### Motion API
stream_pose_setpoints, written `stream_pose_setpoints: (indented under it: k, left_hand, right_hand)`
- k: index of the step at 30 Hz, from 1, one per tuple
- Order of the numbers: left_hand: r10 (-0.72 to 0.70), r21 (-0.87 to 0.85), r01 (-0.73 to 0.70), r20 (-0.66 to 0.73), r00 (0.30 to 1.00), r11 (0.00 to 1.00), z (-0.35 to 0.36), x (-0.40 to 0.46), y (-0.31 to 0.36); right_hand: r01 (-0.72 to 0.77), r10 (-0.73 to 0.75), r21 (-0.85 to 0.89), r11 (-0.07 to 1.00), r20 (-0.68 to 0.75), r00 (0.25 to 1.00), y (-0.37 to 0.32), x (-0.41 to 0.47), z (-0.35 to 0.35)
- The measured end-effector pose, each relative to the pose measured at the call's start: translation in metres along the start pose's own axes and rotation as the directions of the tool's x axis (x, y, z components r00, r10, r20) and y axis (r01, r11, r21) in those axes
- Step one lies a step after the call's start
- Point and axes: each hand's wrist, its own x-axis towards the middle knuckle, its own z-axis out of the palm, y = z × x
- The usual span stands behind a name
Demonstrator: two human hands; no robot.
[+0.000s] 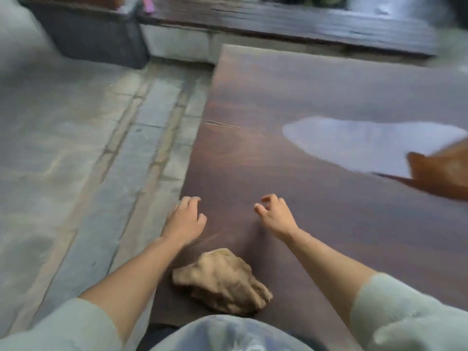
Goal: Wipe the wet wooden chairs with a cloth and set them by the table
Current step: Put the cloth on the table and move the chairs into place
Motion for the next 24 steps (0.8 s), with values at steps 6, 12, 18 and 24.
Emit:
stream_pose_setpoints:
  k: [6, 12, 18, 24]
  left_hand:
    - [0.523, 0.085, -0.549, 0.212, 0.825, 0.832, -0.01, 0.015, 0.031]
    - [0.75, 0.045, -0.825, 0.391, 0.533, 0.563, 0.002, -0.039, 0.062]
    - [0.84, 0.01, -0.965, 0.491, 0.231, 0.26, 0.029, -0.143, 0.089]
    - [0.789, -0.13, -0.981, 0.585, -0.191, -0.142, 0.071, -0.334, 0.062]
  right_hand:
    - [-0.188, 0.242, 0.204, 0.961, -0.284, 0.928, -0.011, -0.071, 0.025]
    - [-0.327, 0.466, 0.34, 0.882, -0.512, 0.722, 0.021, -0.214, 0.048]
    - [-0.429, 0.693, 0.546, 0.72, -0.593, 0.41, 0.066, -0.384, 0.076]
    - [-0.479, 0.796, 0.66, 0.579, -0.585, 0.157, 0.077, -0.587, 0.188]
